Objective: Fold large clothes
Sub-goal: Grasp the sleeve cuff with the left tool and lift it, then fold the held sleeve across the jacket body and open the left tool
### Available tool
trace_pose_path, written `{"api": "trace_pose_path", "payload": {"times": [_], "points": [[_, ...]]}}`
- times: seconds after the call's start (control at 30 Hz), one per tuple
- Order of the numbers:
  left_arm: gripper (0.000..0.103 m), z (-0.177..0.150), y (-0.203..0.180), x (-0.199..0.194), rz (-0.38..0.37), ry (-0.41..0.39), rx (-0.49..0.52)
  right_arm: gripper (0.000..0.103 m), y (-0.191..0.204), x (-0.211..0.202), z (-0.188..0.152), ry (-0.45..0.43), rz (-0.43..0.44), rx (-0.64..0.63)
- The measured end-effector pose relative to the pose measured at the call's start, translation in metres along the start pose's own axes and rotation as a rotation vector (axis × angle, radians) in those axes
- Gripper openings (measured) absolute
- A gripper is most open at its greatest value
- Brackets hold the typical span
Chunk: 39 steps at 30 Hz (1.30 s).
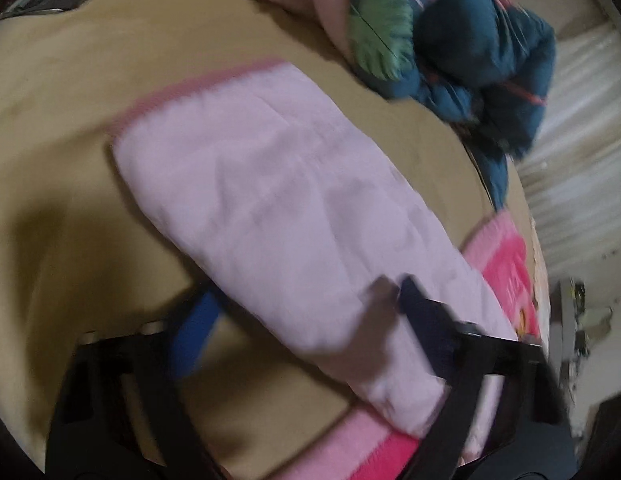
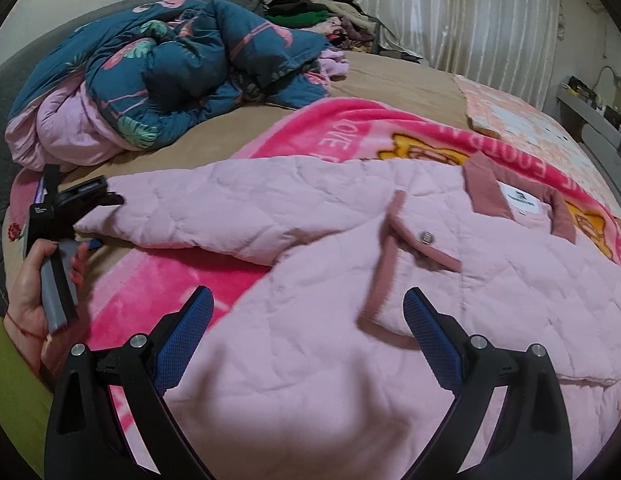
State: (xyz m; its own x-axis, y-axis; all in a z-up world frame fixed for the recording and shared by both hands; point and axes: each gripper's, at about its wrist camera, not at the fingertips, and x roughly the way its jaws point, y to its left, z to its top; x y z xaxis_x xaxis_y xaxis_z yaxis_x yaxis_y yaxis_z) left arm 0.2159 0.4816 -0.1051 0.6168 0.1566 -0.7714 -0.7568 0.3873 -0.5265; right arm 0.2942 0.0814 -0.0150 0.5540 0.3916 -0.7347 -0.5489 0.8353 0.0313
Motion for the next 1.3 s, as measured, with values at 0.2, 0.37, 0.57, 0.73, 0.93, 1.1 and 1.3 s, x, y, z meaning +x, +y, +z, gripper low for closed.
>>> {"api": "trace_pose_path", "payload": {"times": [0.2, 0.37, 0.57, 0.73, 0.93, 1.1, 1.3], "points": [[0.014, 0.007, -0.005, -0.021, -0.055, -0.065, 0.029, 0.095, -0.026, -0.009, -0.010, -0.004, -0.025, 0.064], [0.011, 0.001, -0.035, -0.063, -0.099, -0.146, 0.121, 0.095, -0.041, -0.023, -0.017, -0.008, -0.025, 0.093], [0.010, -0.010, -0.068, -0.129, -0.151, -0.216, 0.217, 0.095, -0.063, -0.059, -0.024, -0.037, -0.050, 0.074], [0.010, -0.022, -0.114, -0.184, -0.187, -0.281, 0.319, 0.095, -0.087, -0.090, -0.033, -0.072, -0.051, 0.130], [0.010, -0.061, -0.174, -0.230, -0.225, -0.343, 0.445, 0.095, -0.106, -0.119, -0.046, -0.059, -0.065, 0.150], [0.010, -0.096, -0.213, -0.250, -0.254, -0.363, 0.523, 0.095, -0.122, -0.138, -0.059, -0.077, -0.079, 0.179], [0.010, -0.135, -0.251, -0.263, -0.295, -0.364, 0.619, 0.095, -0.147, -0.158, -0.074, -0.102, -0.103, 0.224]]}}
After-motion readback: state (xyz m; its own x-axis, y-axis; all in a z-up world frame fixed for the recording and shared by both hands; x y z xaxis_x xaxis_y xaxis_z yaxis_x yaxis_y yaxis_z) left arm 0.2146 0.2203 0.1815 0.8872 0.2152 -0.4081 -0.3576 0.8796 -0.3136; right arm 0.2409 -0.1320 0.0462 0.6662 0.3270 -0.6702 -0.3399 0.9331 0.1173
